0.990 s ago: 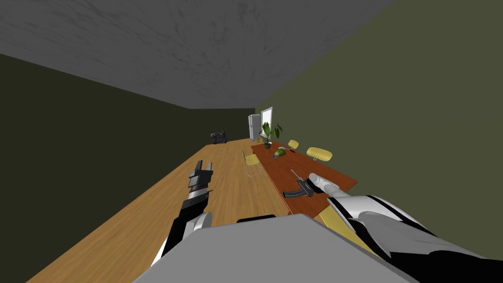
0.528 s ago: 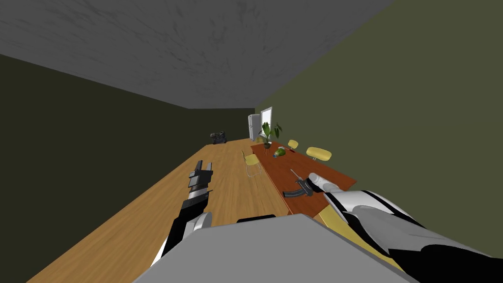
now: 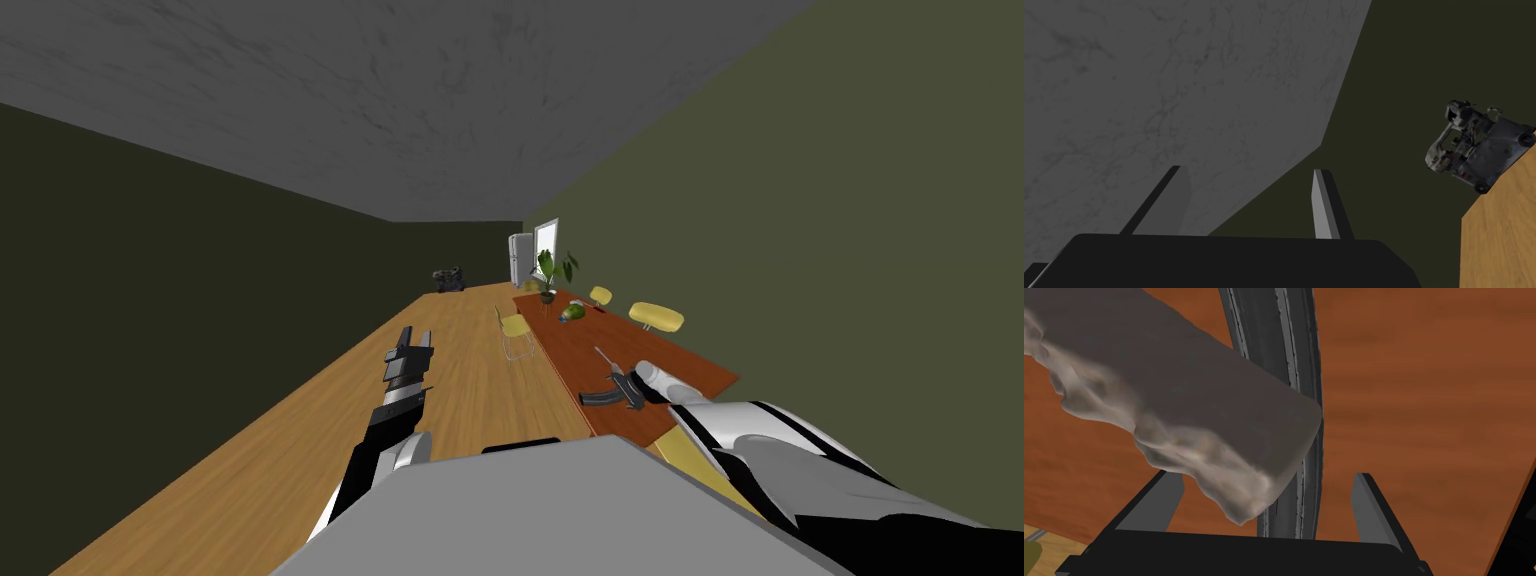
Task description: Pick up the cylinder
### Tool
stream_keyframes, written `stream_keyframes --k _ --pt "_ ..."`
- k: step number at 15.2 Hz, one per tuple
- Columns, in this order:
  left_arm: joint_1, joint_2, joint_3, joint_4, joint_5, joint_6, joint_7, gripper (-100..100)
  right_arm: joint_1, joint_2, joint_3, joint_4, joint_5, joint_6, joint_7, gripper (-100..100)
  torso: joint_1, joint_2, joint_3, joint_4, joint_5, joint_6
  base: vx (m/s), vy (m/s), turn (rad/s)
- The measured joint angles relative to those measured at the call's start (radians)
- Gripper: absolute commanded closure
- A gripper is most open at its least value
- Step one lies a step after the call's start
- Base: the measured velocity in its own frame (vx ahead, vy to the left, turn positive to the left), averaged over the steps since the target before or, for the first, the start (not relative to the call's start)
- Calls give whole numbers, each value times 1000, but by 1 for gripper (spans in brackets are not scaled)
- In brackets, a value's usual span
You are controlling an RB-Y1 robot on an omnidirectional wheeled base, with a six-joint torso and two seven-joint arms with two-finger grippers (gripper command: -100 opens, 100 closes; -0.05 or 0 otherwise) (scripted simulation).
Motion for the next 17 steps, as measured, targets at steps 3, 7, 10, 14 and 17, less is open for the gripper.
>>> stream_keyframes --k 3,7,10,14,17 --pt "0 0 0 0 0 0 0 0 -11 0 -9 70 -30 34 52 -100 -4 -2 -2 -2 -4 0 11 -16 91" --pt "0 0 0 0 0 0 0 0 39 5 -4 14 -36 37 13 -100 -6 -4 -3 -3 -4 0 5 -12 54" --pt "0 0 0 0 0 0 0 0 42 6 -3 18 -36 38 17 100 -6 -4 -3 -1 -4 -1 -2 0 -7" --pt "0 0 0 0 0 0 0 0 42 5 -1 -3 -27 31 7 100 -6 -4 -3 -2 -4 0 -4 8 -77" --pt "0 0 0 0 0 0 0 0 14 1 -1 10 -13 16 9 100 -4 -4 -3 -2 -3 0 -9 21 -90"
